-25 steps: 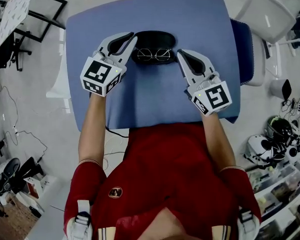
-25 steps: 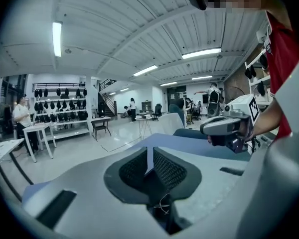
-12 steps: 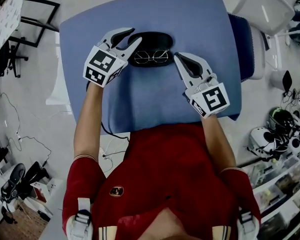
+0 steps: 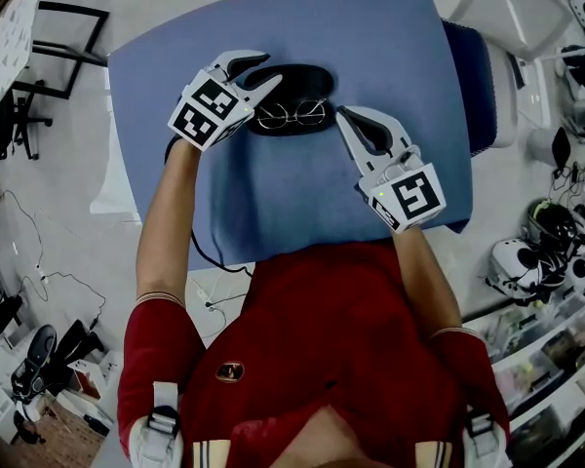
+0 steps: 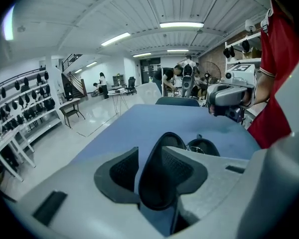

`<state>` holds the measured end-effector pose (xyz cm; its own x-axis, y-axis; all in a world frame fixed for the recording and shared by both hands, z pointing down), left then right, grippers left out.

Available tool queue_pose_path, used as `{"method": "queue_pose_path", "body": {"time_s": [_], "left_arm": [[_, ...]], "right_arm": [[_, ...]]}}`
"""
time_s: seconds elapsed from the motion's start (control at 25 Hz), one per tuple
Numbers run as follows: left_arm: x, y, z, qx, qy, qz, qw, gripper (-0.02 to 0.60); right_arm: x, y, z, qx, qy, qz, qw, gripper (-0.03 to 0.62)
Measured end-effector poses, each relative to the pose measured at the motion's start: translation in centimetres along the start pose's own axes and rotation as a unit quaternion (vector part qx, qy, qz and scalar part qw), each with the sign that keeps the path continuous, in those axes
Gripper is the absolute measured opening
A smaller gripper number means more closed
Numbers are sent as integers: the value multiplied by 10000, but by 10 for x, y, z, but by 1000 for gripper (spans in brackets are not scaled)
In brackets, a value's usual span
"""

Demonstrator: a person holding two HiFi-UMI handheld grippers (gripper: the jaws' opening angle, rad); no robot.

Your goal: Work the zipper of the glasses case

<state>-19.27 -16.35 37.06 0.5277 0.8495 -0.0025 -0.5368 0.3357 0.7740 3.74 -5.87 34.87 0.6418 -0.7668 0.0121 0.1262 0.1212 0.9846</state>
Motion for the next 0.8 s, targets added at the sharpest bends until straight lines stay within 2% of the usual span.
{"method": "queue_pose_path", "body": {"time_s": [0.2,0.44,0.8], "left_arm": [[-4,4,15,-406,203,137,9989,127],[-8,7,29,-698,303,250,9968,127],[-9,6,35,-861,316,351,9952,121]], "right_arm": [[-2,6,2,-145,-24,-128,9998,-5],[-6,17,6,-404,-150,-356,9984,-5],[-16,27,12,-842,-584,-1050,9892,-3]]}}
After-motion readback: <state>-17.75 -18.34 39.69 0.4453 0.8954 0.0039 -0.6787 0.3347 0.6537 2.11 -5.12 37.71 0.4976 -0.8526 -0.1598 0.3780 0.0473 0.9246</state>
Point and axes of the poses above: the fingertips, and each gripper's own axes: z forward along the fingers, x to its right, y out of its underside, the point moved 10 cm from there along -z, backward along the fingers, and after that the axes turned 5 degrees about -z, right-handed, at the moved point
